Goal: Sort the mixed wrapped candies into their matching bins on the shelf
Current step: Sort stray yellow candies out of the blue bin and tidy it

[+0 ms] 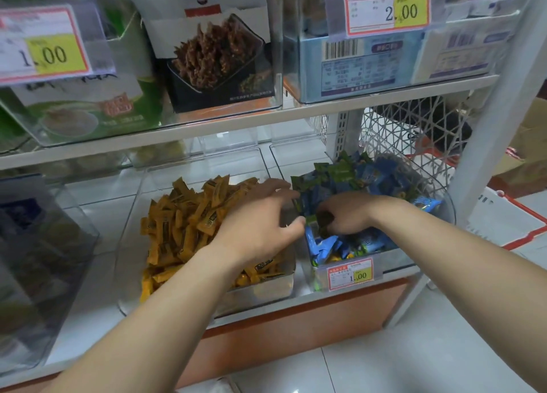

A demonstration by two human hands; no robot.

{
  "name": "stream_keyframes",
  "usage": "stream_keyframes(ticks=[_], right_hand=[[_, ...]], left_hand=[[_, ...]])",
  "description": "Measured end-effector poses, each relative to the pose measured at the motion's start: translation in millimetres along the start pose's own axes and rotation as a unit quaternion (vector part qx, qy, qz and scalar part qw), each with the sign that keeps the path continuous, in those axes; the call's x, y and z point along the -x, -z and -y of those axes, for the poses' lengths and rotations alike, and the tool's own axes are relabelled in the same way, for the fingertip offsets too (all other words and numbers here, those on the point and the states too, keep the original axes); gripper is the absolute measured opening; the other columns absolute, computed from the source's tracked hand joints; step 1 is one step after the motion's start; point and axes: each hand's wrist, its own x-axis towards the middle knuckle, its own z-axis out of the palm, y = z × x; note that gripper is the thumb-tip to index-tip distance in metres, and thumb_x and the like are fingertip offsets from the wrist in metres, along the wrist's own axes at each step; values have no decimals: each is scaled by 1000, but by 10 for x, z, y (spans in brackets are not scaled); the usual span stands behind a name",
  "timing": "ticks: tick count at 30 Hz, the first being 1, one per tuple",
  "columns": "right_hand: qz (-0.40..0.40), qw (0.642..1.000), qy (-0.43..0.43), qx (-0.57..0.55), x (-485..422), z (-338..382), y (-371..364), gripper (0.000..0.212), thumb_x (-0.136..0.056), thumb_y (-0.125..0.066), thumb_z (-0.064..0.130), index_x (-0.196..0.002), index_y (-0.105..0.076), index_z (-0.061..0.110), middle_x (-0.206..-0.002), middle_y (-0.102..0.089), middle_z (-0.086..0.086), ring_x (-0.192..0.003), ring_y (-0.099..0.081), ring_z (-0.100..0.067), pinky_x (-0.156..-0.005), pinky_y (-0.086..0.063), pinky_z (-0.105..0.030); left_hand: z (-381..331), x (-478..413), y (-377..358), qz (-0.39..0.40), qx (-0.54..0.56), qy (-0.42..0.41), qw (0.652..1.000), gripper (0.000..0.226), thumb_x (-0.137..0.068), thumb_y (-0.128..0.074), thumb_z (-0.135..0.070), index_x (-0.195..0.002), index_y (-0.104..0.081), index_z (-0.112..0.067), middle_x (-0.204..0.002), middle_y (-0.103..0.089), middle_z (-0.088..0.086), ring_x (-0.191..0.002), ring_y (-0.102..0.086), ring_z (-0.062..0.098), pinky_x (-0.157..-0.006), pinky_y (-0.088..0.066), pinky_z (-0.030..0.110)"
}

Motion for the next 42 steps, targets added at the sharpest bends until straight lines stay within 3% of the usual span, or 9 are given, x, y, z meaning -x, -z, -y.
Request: stream_keyframes(ticks=[8, 14, 18, 21, 26, 29, 33, 36, 42], right_hand=[[33, 999, -4, -15, -95, -27, 41, 11, -89, -69, 36, -91, -64, 27, -84, -65, 7, -69, -60, -6, -52, -45, -22], [-81, 987, 30, -135, 42, -106, 159, 7, -92, -68, 40, -95, -63, 35, -95, -67, 15, -84, -62, -4, -63, -43, -17], [-177, 920, 48, -346, 176, -100, 340, 13, -86, -76, 33, -98, -73, 30, -89, -75, 16, -82, -69, 1, -62, -45, -5], [-166, 878, 110, -435, 220, 4, 330, 12, -86, -77, 20, -97, -75, 25, -95, -78, 4, -89, -73, -14, -73, -58, -22], [-181, 768, 146, -596, 229, 121, 251, 8, -91, -69, 12, -91, -76, 14, -91, -77, -9, -85, -74, -21, -69, -58, -27], [-245, 827, 60, -503, 173, 5, 159, 9, -95, -65, 19, -91, -72, 14, -85, -77, -3, -80, -73, -22, -72, -61, -35], [-130, 975, 10, -182, 108, -115, -14, 16, -97, -59, 37, -101, -70, 25, -96, -71, 9, -90, -66, -12, -79, -52, -28], [-74, 992, -1, -103, 56, -88, -76, 9, -92, -66, 38, -98, -65, 31, -97, -65, 9, -84, -62, -10, -65, -45, -23], [-36, 998, -11, -45, -102, -74, -46, 19, -80, -74, 38, -89, -66, 23, -84, -68, 2, -77, -65, -16, -61, -51, -31]], left_hand=[[113, 22, 23, 15, 32, -19, 999, 67, -82, -36, -71, -139, -49, -38, -146, -39, -18, -134, -38, 7, -107, -38, 28], [135, 10, 15, 8, 46, -25, 999, 63, -83, -42, -69, -137, -51, -39, -145, -41, -18, -133, -38, 7, -106, -36, 26], [114, -29, -14, -29, 87, -2, 996, 61, -86, -52, -64, -140, -42, -37, -141, -49, -12, -128, -45, 11, -98, -38, 25], [51, -75, -18, -82, 144, 8, 986, 66, -89, -57, -58, -147, -29, -41, -140, -50, -11, -126, -47, 9, -100, -42, 28], [10, -128, 98, -191, 172, 4, 966, 22, -85, -67, -49, -102, -60, -38, -97, -61, -15, -86, -58, 2, -73, -50, 26], [234, -89, 198, -230, 154, 73, 958, 22, -82, -73, -44, -99, -60, -37, -97, -59, -14, -84, -59, 5, -70, -50, 28], [480, 19, 249, -205, 15, 151, 967, 36, -86, -68, -35, -120, -61, -24, -125, -55, 2, -120, -46, 27, -94, -44, 40], [317, 30, 245, -198, 17, 97, 975, 41, -86, -63, -46, -123, -58, -29, -131, -53, -2, -125, -43, 21, -95, -42, 35], [-40, 3, 8, 18, -16, -1, 1000, 72, -79, -49, -75, -140, -44, -37, -147, -40, -10, -133, -39, 13, -101, -39, 28]])
